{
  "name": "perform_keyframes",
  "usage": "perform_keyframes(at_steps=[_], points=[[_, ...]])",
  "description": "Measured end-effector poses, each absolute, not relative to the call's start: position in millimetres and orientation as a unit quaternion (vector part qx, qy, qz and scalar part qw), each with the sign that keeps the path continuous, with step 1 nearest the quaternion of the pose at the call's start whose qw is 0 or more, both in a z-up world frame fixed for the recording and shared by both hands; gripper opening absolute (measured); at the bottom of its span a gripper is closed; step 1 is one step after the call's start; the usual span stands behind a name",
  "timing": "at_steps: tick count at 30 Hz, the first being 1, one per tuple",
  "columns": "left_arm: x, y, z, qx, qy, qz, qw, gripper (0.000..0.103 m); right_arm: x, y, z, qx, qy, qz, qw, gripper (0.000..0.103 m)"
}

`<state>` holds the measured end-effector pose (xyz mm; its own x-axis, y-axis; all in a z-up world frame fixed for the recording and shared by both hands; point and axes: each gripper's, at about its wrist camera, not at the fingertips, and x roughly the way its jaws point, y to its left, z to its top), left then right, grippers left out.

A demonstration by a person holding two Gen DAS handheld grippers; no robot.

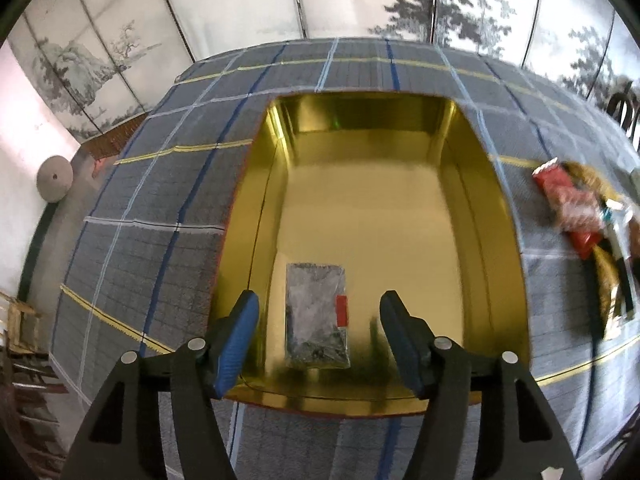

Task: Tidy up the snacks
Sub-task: 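Carry the grey foil packet into the gold tin with the left tool and release it, then carry the orange twist bag into the gold tin with the right tool and release it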

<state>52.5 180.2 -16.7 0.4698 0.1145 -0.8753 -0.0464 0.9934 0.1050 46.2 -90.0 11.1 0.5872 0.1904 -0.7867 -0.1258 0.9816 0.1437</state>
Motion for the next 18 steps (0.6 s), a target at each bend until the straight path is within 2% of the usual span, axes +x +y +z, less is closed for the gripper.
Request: perform_keyframes(at_steps=[9, 18], points=[[32.2, 205.9, 17.9, -0.009, 0.472, 0.073, 0.879, 0.072, 49.1, -42.9, 18.8, 0.015, 0.441, 0.134, 0.887, 0.04], [7.5, 245.7, 14.6, -0.058, 0.478, 0.116, 0.869, 0.073, 56.7, 18.2, 27.2, 0.013, 0.44, 0.184, 0.879, 0.04]])
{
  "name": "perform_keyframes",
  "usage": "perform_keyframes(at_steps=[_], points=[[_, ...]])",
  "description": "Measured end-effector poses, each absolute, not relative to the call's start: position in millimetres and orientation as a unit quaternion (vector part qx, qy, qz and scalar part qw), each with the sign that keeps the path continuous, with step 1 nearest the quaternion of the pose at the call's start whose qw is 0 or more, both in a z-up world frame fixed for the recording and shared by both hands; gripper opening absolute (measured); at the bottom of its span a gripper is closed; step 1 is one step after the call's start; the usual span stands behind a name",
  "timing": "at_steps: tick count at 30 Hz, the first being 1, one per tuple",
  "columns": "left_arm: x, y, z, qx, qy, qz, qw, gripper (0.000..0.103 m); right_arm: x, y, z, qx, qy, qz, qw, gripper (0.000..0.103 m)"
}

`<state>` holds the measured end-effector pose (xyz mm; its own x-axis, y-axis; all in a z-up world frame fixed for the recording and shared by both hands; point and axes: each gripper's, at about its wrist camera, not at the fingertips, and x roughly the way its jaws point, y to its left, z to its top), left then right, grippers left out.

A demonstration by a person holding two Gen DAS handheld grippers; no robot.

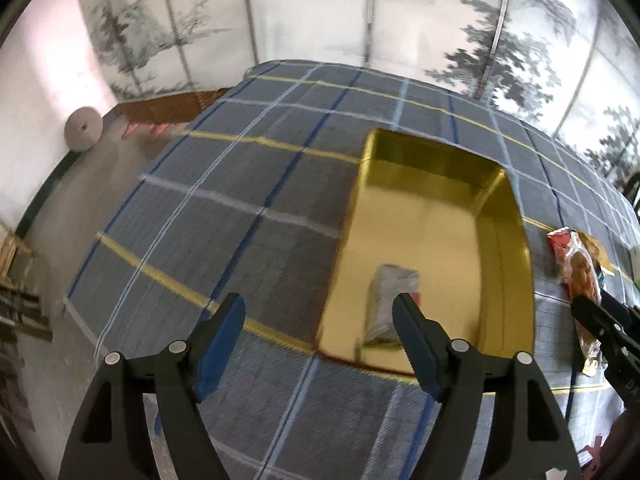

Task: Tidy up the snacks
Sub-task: 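Carry the orange twist bag into the gold tin with the right tool and release it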

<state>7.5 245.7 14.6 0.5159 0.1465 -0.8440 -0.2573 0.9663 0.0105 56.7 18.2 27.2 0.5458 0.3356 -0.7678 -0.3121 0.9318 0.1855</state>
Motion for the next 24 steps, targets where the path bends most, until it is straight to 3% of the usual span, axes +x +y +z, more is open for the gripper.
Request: perform_keyframes(at_steps=[24], points=[[-21.4, 289.4, 11.8, -0.088, 0.48, 0.175, 0.855, 0.075, 83.6, 107.4, -0.6, -0.034, 0.482, 0.204, 0.851, 0.04]])
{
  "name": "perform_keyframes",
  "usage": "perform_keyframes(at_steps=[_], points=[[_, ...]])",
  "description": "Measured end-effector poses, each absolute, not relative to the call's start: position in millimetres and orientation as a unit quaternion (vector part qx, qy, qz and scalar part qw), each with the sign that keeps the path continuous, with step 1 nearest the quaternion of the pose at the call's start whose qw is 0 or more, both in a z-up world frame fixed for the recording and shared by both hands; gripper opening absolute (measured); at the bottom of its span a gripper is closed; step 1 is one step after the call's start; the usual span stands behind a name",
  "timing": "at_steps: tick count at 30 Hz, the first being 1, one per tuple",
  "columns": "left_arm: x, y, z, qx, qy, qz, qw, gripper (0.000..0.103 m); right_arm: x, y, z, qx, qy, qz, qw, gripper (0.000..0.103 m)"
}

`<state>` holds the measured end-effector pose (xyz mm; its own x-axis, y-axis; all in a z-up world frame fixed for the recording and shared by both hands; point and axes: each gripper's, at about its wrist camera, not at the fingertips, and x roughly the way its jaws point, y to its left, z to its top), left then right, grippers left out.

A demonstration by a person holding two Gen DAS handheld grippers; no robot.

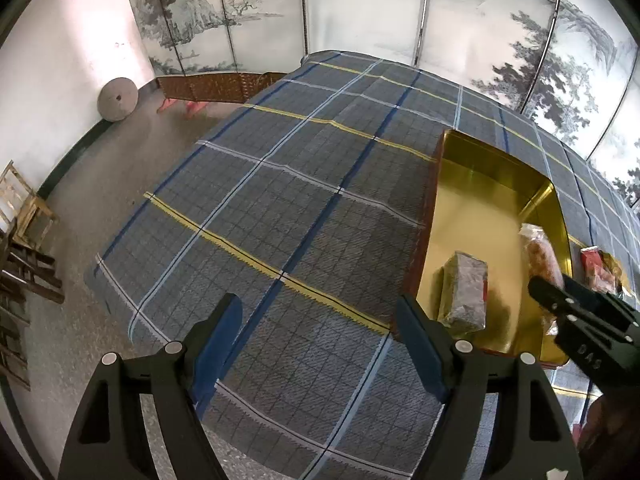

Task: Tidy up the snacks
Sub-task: 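Carry the orange twist bag into the gold tin with the right tool and release it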

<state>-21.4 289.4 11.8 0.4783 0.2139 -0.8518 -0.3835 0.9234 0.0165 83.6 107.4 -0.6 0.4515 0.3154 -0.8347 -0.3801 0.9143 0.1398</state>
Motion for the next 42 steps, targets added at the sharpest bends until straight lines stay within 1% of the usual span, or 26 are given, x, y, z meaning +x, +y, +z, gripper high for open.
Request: perform_keyframes(at_steps=[24, 28, 31, 42], points=[[-21.0, 286.0, 12.9, -0.1, 0.483, 0.17, 0.853, 0.076, 89.0, 129.6, -20.2, -0.065, 0.493, 0.214, 0.841, 0.041], [-21.4, 282.6, 11.9, -0.098, 0.486, 0.164, 0.853, 0.076, 88.0, 127.6, -21.8, -0.062, 0.493, 0.214, 0.841, 0.043], [-21.1, 278.1, 12.0, -0.096, 0.487, 0.161, 0.853, 0.076, 86.8, 126.1, -17.3, -0.057, 0.487, 0.218, 0.844, 0.049], [-17.4, 244.2, 19.8, -0.088, 0.482, 0.124, 0.863, 0.076, 73.7, 84.6, 11.5, -0.015, 0.464, 0.222, 0.857, 0.049]])
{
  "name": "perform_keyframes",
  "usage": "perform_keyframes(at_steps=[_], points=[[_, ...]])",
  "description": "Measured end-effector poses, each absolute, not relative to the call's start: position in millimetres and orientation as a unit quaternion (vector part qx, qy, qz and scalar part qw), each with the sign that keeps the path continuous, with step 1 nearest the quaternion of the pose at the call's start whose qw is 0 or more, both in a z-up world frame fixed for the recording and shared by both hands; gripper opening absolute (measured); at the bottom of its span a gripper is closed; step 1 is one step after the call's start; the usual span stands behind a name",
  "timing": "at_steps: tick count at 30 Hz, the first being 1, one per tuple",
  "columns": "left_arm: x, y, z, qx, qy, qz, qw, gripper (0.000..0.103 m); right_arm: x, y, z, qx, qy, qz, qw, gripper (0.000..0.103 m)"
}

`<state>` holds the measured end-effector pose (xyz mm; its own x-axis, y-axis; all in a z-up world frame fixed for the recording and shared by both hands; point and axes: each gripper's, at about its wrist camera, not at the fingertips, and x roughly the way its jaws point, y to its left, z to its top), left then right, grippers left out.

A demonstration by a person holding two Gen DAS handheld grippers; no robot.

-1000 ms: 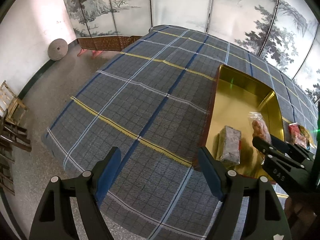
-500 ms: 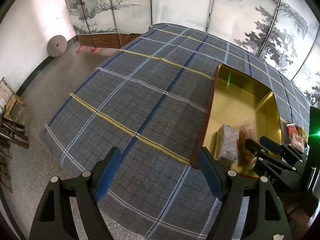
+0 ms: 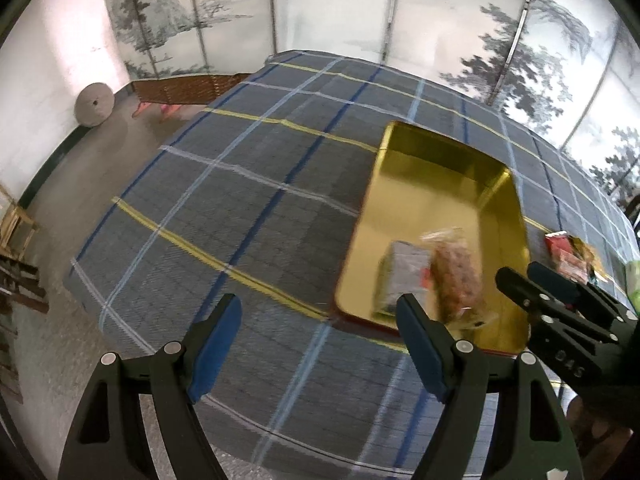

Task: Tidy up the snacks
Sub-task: 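Carry the orange twist bag into the gold tin with the right tool and release it, then grasp the pink patterned packet with the right tool while the left tool grasps the yellow packet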

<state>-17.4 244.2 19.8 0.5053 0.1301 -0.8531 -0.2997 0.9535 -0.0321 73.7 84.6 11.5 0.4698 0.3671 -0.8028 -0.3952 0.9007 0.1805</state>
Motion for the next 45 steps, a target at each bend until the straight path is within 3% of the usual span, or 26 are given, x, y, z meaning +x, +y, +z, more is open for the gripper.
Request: perform_keyframes(at_steps=[13, 21, 39, 40, 43, 45], points=[[-2.1, 162.6, 26.0, -0.047, 0.485, 0.048, 0.872, 0.076, 58.1, -73.6, 24.3, 0.011, 0.446, 0.097, 0.89, 0.05], [5.2, 101.2, 20.5, -0.012, 0.494, -0.005, 0.869, 0.076, 50.6, -169.1, -5.7, 0.043, 0.474, 0.01, 0.879, 0.05], [23.3, 3.0, -8.1, 0.014, 0.524, -0.084, 0.848, 0.076, 50.6, -197.3, -44.4, 0.051, 0.493, 0.001, 0.868, 0.049], [24.4, -1.1, -9.0, 0.014, 0.525, -0.087, 0.847, 0.076, 51.3, -198.8, -45.8, 0.053, 0.494, 0.004, 0.868, 0.048], [28.4, -14.0, -15.6, 0.014, 0.528, -0.102, 0.843, 0.076, 49.7, -204.7, -50.1, 0.058, 0.493, 0.007, 0.868, 0.031], [31.9, -20.6, -21.2, 0.01, 0.537, -0.112, 0.836, 0.076, 48.0, -208.3, -50.0, 0.051, 0.486, 0.005, 0.872, 0.031]])
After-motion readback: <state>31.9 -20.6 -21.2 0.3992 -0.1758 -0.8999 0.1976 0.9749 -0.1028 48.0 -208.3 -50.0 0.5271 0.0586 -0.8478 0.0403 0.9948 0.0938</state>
